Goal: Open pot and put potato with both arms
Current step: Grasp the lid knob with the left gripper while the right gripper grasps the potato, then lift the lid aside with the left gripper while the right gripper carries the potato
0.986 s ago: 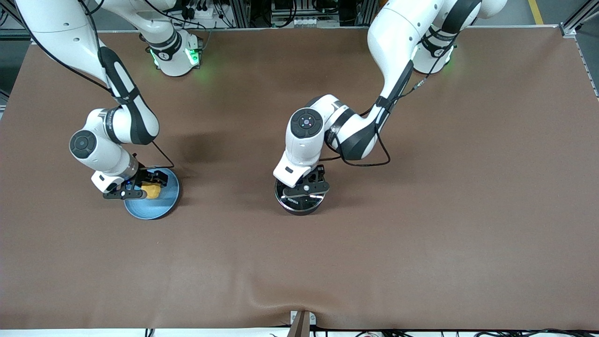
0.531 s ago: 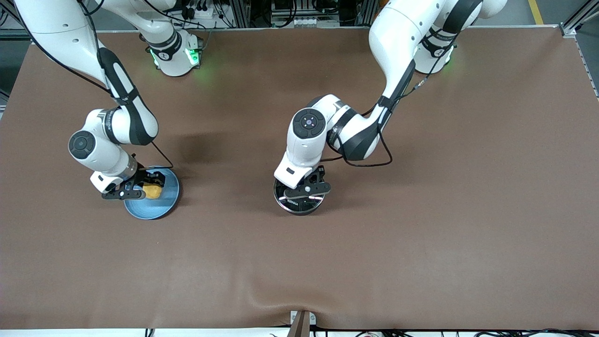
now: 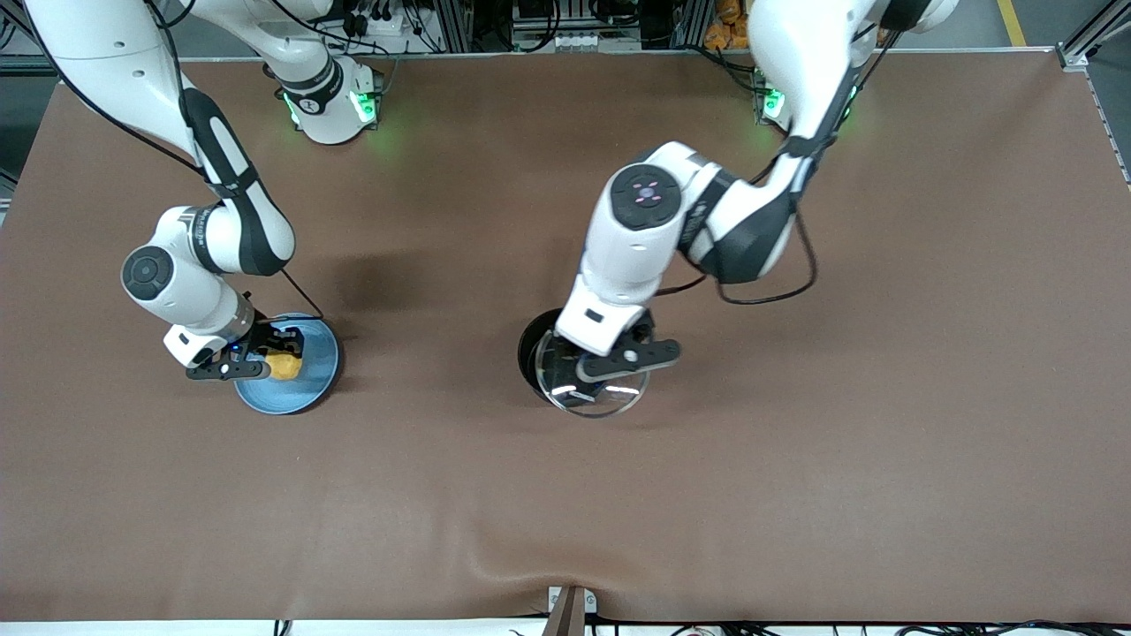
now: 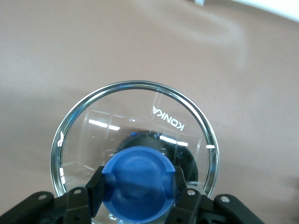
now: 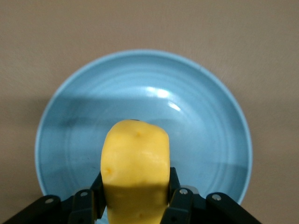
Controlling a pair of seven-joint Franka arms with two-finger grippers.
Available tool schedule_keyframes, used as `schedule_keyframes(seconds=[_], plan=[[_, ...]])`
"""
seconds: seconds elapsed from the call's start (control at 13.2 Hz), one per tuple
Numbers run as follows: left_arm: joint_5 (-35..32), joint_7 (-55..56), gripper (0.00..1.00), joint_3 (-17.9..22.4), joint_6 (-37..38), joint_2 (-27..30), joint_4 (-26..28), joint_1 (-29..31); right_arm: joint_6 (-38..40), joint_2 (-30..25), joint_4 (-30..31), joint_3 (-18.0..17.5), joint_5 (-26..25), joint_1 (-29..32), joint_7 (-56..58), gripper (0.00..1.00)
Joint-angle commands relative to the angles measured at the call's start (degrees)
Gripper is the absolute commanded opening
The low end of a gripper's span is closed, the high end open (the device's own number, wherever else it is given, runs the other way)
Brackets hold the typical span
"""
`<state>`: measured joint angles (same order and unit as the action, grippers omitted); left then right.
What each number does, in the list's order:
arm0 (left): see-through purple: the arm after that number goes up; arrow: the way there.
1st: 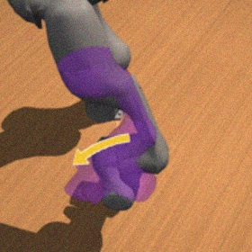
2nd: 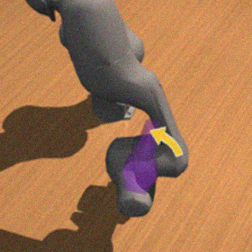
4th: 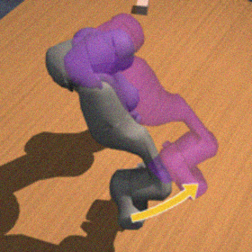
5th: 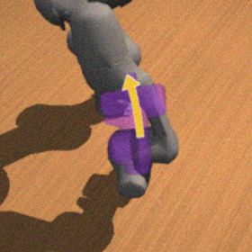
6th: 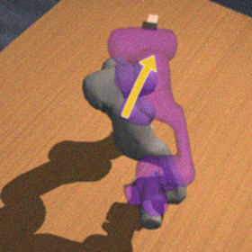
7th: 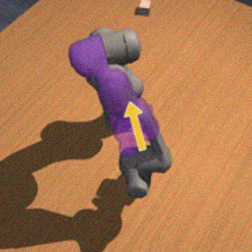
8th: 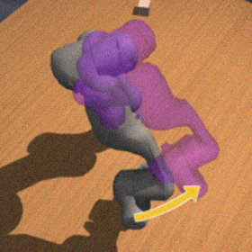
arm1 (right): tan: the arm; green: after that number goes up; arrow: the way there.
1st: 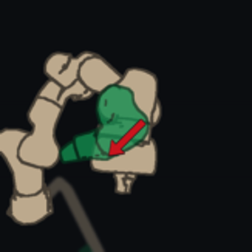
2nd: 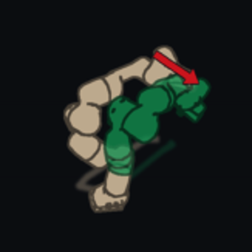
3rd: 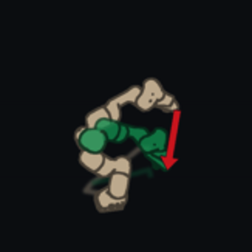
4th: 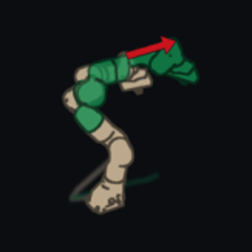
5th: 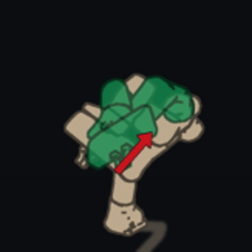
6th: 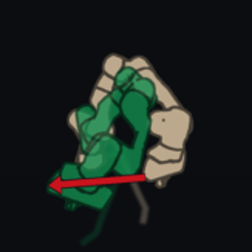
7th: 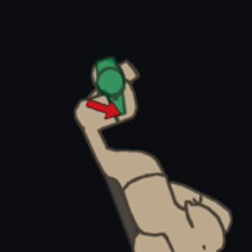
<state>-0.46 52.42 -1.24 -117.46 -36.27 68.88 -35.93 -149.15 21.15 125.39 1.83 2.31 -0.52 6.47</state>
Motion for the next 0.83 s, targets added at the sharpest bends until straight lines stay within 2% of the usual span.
schedule_keyframes(seconds=[0.0,0.15,0.45,0.61,0.76], plan=[[0.0,-1.9,0.00,-0.2,4.1,5.1,1.4,3.1,4.1,-6.5,0.3,-0.4,-0.1,1.4,3.6,0.00],[0.7,-3.8,0.00,-0.3,7.1,7.8,2.1,5.4,12.5,-10.4,-2.8,-0.4,-0.1,1.4,3.6,0.00],[1.6,-13.0,0.00,-1.0,11.7,10.8,2.9,10.7,36.1,-14.4,-15.5,-0.3,0.0,1.4,3.2,0.00],[3.4,-18.1,0.00,-1.1,13.0,12.5,4.7,14.3,42.5,-16.0,-19.6,-0.3,0.0,1.1,3.2,0.00],[3.7,-25.1,0.00,-1.1,14.2,15.3,8.7,17.9,48.2,-17.6,-23.4,0.0,0.2,-0.1,2.9,0.00]])
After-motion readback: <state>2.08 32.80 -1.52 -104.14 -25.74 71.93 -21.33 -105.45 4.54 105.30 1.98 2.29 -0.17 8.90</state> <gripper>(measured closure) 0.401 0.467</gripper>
